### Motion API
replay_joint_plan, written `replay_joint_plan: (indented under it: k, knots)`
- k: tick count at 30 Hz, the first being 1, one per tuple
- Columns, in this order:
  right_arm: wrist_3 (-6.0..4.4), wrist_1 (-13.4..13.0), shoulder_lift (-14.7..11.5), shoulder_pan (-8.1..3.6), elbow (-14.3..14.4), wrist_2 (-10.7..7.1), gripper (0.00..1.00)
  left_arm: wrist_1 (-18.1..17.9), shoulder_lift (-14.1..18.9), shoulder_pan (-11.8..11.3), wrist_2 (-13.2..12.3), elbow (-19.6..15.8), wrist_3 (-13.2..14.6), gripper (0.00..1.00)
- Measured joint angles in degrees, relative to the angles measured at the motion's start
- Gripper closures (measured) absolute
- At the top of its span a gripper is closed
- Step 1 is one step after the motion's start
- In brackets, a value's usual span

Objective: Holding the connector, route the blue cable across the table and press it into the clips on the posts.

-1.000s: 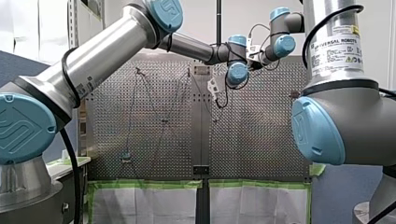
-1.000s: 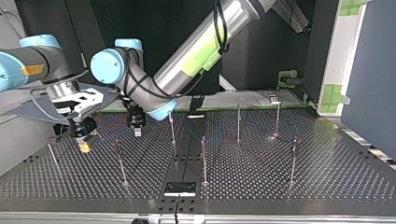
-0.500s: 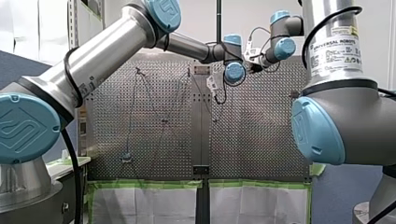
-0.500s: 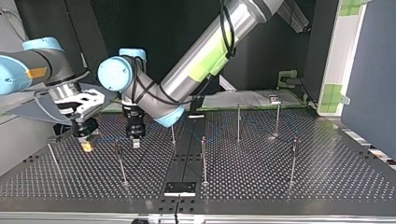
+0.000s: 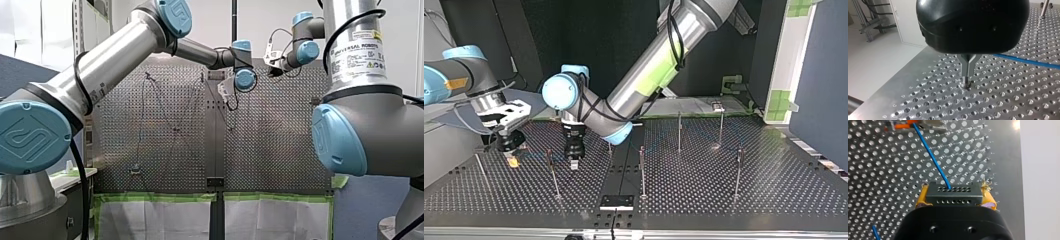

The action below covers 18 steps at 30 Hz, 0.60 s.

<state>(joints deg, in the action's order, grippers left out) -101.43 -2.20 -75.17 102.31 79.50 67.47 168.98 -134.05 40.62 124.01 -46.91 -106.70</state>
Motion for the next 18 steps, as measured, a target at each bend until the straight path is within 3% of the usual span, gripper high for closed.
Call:
replay_joint_plan:
  k: [12, 14, 15, 16, 17, 18]
  knots:
    - [-0.24, 0.0, 0.3, -1.1, -0.7, -0.54, 1.0, 0.1, 0.0, -0.8, -1.7, -1.4, 0.0, 1.0]
    - [-0.25, -0.1, 0.4, -1.13, -0.7, -0.56, 1.0, -0.1, 0.0, -0.7, -2.2, -2.2, -0.1, 0.83]
    - [-0.24, -0.1, 0.4, -1.15, -0.7, -0.57, 1.0, -0.2, 0.0, -0.7, -2.5, -2.5, -0.1, 0.83]
    - [-0.24, -0.1, 0.5, -1.17, -0.7, -0.57, 1.0, -0.3, 0.0, -0.7, -2.7, -2.7, -0.2, 0.73]
    - [-0.24, -0.1, 0.5, -1.19, -0.7, -0.57, 1.0, -0.4, 0.0, -0.6, -2.9, -3.0, -0.3, 0.57]
    - [-0.24, -0.1, 0.6, -1.22, -0.7, -0.6, 1.0, -0.4, 0.0, -0.6, -3.0, -3.1, -0.3, 0.57]
